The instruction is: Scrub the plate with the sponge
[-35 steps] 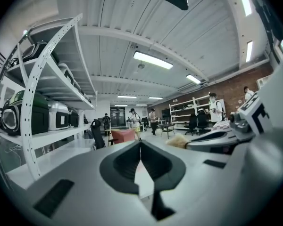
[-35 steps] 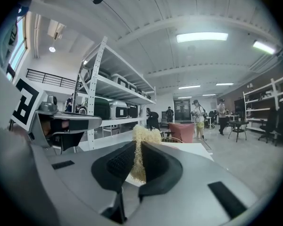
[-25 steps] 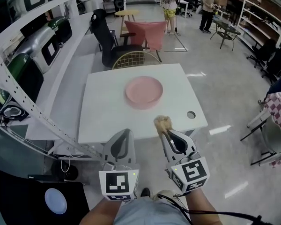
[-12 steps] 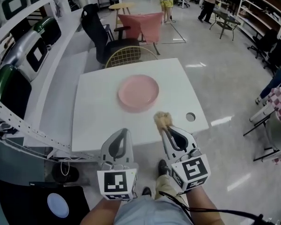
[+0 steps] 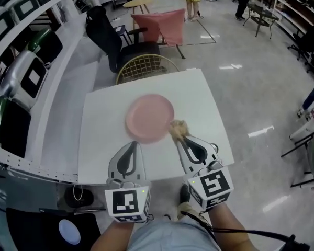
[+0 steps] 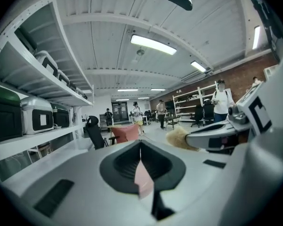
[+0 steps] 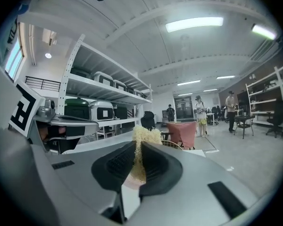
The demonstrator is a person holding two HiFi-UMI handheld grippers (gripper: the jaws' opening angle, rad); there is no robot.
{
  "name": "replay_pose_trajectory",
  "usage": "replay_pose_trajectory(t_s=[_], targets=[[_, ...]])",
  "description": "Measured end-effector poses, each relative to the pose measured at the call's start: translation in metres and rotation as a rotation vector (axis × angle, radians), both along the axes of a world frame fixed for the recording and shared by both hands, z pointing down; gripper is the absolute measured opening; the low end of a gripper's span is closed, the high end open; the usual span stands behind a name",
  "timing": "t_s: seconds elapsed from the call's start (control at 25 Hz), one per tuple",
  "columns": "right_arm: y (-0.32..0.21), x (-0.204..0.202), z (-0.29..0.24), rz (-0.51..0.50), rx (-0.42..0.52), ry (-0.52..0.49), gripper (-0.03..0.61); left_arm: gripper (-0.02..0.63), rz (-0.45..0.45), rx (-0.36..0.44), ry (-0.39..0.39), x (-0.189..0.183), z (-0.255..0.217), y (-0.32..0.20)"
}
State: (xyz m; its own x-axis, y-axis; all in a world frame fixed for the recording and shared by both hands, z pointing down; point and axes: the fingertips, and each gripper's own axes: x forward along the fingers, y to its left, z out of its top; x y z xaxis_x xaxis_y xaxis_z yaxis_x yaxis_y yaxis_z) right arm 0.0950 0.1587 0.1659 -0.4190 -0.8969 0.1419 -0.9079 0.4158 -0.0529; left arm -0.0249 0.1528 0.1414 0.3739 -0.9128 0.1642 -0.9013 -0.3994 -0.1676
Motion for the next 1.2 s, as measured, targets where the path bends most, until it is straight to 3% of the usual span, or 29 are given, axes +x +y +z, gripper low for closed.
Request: replay_pose_trajectory(t_s=[0.36, 0.72, 1.2], targets=[[-0.058, 0.026, -0.018, -0.091, 0.052, -0.024, 0.040, 0.015, -0.079, 0.045, -0.027, 0.028, -0.021, -0.045], [-0.093, 0.013, -0.028, -0.171, 0.079, -0.035, 0.040, 0.014, -0.154, 0.072, -0.049, 0.016, -0.030, -0.070], [-0.143, -0.022, 0.010, -0.180, -0.021, 0.004, 0.040, 0.015, -0.191, -0.047, 0.010, -0.033, 0.020, -0.128]])
